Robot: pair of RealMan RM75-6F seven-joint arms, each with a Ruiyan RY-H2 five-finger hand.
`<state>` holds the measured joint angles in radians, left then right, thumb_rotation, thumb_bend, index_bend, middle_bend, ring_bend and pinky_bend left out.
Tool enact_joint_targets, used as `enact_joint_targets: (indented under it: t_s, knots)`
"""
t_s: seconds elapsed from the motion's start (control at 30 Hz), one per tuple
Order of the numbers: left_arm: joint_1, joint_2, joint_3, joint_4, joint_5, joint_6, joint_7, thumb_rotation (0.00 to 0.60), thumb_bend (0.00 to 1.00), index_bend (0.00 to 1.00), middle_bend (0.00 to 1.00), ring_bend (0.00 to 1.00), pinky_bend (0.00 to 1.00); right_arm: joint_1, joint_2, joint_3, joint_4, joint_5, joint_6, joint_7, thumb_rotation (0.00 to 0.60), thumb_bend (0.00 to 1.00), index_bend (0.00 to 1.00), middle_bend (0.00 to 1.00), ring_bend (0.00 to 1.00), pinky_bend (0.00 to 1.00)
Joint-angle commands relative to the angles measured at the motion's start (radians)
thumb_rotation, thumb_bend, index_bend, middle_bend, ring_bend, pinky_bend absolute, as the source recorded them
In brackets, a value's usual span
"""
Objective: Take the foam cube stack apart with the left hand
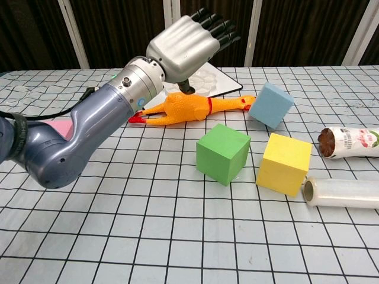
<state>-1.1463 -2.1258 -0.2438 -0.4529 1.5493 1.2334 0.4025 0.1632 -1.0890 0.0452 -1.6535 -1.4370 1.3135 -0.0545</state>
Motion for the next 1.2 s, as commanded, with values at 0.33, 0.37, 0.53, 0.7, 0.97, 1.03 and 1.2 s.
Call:
enact_joint_targets:
  t_s: [0.33, 0.37, 0.53, 0.7, 0.97, 1.03, 1.2]
  knots:
    - [0.349, 0.502, 0.137, -0.982, -0.094, 0.109, 0.188, 0.600, 0.02, 0.01, 0.00, 0.00, 0.03, -0.004, 0.001, 0.000, -0.003, -0.008, 0.014, 0.001, 0.600, 0.03, 0.18, 0.07, 0.16, 0.04]
    - [0.383, 0.568, 0.151, -1.093, -0.117, 0.112, 0.188, 0.600, 0.02, 0.01, 0.00, 0.00, 0.03, -0.004, 0.001, 0.000, -0.004, -0.010, 0.014, 0.000, 0.600, 0.03, 0.18, 0.07, 0.16, 0.04]
    - [0.512, 0.787, 0.234, -1.351, -0.137, 0.170, 0.166, 0.600, 0.02, 0.03, 0.01, 0.00, 0.04, -0.004, 0.000, -0.002, -0.006, -0.013, 0.015, -0.005, 0.600, 0.03, 0.18, 0.07, 0.16, 0.04]
    - [0.643, 0.942, 0.309, -1.438, -0.120, 0.274, 0.120, 0.600, 0.04, 0.05, 0.02, 0.00, 0.05, -0.006, -0.001, -0.004, -0.009, -0.017, 0.020, -0.007, 0.600, 0.03, 0.18, 0.07, 0.16, 0.04]
    - [0.816, 1.070, 0.384, -1.440, -0.129, 0.361, -0.066, 0.600, 0.05, 0.07, 0.02, 0.00, 0.05, -0.008, -0.001, -0.008, -0.016, -0.026, 0.025, -0.012, 0.600, 0.03, 0.18, 0.07, 0.16, 0.04]
    - [0.853, 1.076, 0.402, -1.417, -0.127, 0.364, -0.110, 0.600, 0.05, 0.07, 0.02, 0.00, 0.05, -0.010, 0.000, -0.009, -0.016, -0.029, 0.029, -0.012, 0.600, 0.03, 0.18, 0.07, 0.16, 0.04]
    - [0.921, 1.058, 0.415, -1.362, -0.126, 0.380, -0.162, 0.600, 0.05, 0.07, 0.02, 0.00, 0.05, -0.011, -0.006, -0.007, -0.010, -0.034, 0.039, -0.021, 0.600, 0.03, 0.18, 0.07, 0.16, 0.04]
